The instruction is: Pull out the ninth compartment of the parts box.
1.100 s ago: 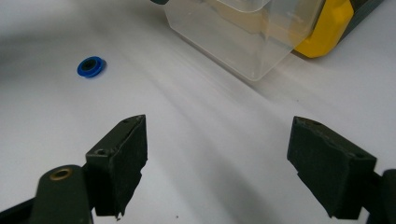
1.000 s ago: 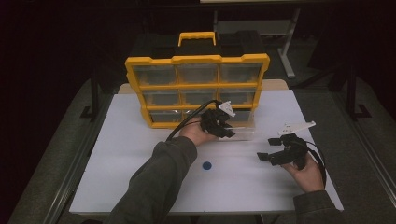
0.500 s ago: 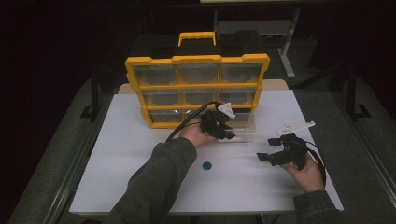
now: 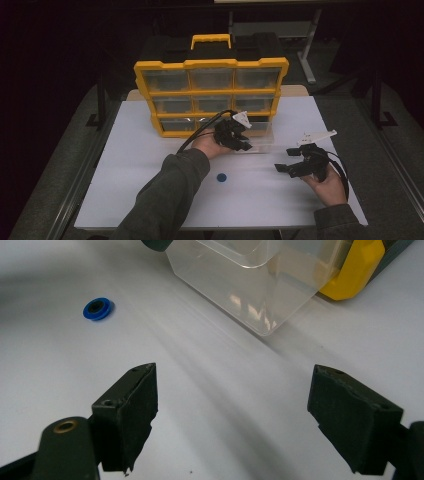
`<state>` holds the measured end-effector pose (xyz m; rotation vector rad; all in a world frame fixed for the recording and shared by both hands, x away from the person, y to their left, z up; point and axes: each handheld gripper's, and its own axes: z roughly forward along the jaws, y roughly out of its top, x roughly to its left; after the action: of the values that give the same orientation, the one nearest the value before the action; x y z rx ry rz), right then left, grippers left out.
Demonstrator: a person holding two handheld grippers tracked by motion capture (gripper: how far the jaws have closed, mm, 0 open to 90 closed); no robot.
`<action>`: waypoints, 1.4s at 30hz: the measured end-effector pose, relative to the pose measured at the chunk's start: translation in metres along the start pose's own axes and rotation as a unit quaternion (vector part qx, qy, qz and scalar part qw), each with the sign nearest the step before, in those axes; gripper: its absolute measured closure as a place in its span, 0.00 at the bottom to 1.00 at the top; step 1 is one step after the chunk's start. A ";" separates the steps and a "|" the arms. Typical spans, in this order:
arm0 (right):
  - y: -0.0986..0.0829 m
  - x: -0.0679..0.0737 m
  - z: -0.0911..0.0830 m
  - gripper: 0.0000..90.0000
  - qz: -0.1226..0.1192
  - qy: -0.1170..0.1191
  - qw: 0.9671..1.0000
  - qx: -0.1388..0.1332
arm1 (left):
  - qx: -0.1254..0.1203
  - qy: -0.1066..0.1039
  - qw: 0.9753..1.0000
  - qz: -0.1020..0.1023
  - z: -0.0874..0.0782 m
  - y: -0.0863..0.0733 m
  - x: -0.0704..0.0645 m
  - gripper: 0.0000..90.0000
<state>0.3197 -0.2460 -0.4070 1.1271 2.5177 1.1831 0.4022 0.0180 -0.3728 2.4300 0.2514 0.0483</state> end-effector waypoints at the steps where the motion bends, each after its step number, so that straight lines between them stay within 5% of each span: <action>1: 0.000 0.000 0.000 0.21 0.000 0.000 1.000 0.000 | -0.001 0.000 1.000 -0.001 0.000 0.000 0.000 0.81; 18: 0.000 0.000 0.000 0.21 -0.001 0.000 1.000 0.000 | -0.004 0.001 1.000 -0.003 -0.002 -0.001 -0.001 0.75; 42: -0.005 -0.001 -0.001 0.22 -0.003 -0.006 1.000 -0.001 | -0.050 0.006 0.999 -0.001 -0.032 -0.005 -0.008 0.62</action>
<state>0.3171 -0.2489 -0.4097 1.1210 2.5104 1.1730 0.3904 0.0403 -0.3510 2.3299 0.2505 0.0735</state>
